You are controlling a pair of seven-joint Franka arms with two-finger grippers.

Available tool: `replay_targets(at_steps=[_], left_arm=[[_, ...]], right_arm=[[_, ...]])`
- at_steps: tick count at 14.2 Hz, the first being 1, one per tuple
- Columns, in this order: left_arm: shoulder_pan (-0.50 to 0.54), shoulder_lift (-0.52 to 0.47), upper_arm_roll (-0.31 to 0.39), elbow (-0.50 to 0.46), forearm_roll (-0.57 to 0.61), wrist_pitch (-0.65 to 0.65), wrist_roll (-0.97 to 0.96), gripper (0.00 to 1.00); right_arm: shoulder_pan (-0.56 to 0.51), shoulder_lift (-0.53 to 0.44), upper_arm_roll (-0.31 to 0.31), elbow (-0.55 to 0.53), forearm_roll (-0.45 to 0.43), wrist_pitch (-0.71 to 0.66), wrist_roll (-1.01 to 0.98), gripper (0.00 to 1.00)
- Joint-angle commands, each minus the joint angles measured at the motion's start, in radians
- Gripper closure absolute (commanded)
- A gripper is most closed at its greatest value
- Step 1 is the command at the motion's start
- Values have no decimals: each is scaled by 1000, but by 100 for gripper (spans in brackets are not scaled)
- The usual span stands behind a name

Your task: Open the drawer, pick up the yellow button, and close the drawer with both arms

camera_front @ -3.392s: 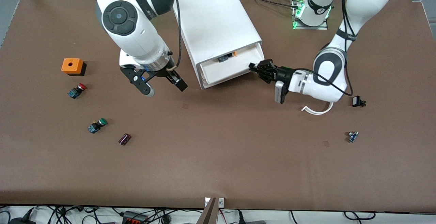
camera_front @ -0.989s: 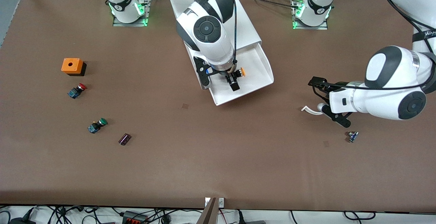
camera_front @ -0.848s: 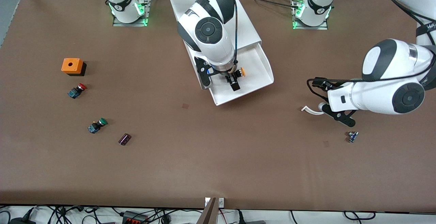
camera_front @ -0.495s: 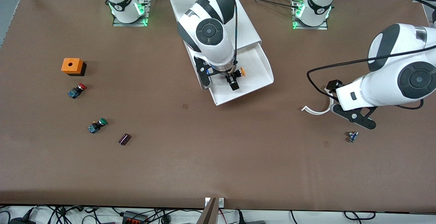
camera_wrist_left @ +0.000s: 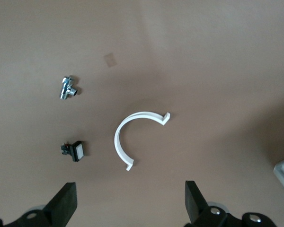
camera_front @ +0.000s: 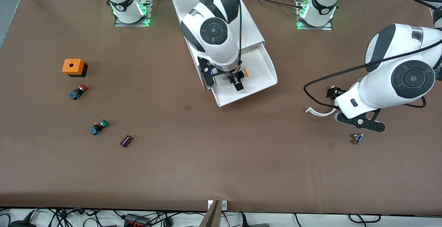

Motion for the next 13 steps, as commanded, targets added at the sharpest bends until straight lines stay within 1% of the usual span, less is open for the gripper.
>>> replay_targets(at_steps=[1, 2, 3, 4, 5, 8, 9, 13], left_arm=[[-8, 21, 2, 40, 22, 41, -118, 0], [-9, 21, 1, 40, 22, 46, -126, 0], [-9, 21, 1, 40, 15, 49, -127, 0], [-9, 21, 1, 40, -5, 55, -127, 0], [-5, 21, 2, 39, -24, 60, -126, 0], [-2, 21, 2, 37, -28, 58, -127, 0], [-2, 20, 2, 37, -30, 58, -127, 0], [-2, 21, 2, 37, -30, 58, -127, 0]], right_arm=[[13, 19, 0, 30, 2, -27, 21, 0], [13, 19, 2, 30, 2, -26, 21, 1], [13, 21, 2, 30, 3, -23, 21, 7], [13, 25, 2, 30, 3, -21, 21, 11], [13, 25, 2, 30, 3, -21, 21, 16], [13, 25, 2, 31, 3, -18, 18, 43], [13, 25, 2, 31, 3, -18, 18, 49], [8, 24, -1, 34, 3, -2, 18, 85]])
